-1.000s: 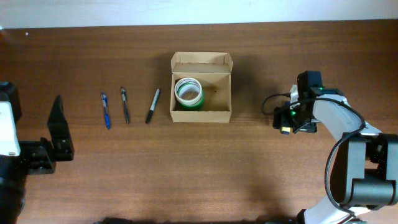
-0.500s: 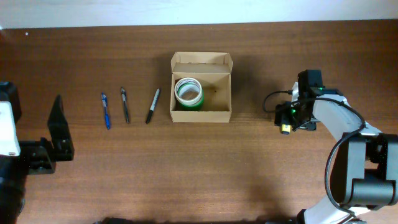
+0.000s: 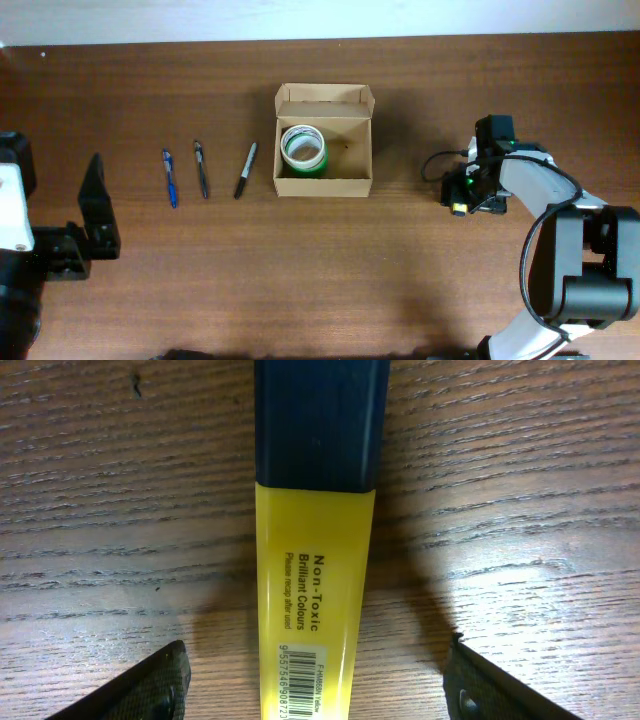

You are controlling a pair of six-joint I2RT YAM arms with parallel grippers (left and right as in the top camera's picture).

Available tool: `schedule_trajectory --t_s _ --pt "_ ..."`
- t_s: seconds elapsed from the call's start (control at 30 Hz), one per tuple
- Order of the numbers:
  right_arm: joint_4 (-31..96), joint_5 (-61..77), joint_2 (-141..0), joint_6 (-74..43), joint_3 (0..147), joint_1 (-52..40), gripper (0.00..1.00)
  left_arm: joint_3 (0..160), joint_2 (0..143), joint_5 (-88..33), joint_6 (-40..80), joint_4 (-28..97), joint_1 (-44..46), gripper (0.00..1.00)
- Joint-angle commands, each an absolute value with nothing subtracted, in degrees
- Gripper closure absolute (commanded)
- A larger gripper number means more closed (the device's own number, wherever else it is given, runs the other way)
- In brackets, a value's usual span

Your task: Pack container

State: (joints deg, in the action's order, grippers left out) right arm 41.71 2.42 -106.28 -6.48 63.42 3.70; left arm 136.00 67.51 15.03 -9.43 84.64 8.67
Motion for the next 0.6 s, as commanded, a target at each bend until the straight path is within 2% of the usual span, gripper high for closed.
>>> schedule_trajectory --t_s 0.0,0.57 --pt "41.71 1.72 -107.22 -7.14 63.00 3.46 0.21 135.79 67.92 14.33 -9.98 84.71 8.84 0.01" --pt "43.86 2.13 -107.22 -9.26 63.02 3.51 0.21 135.79 67.92 13.67 -9.98 84.71 8.84 0.01"
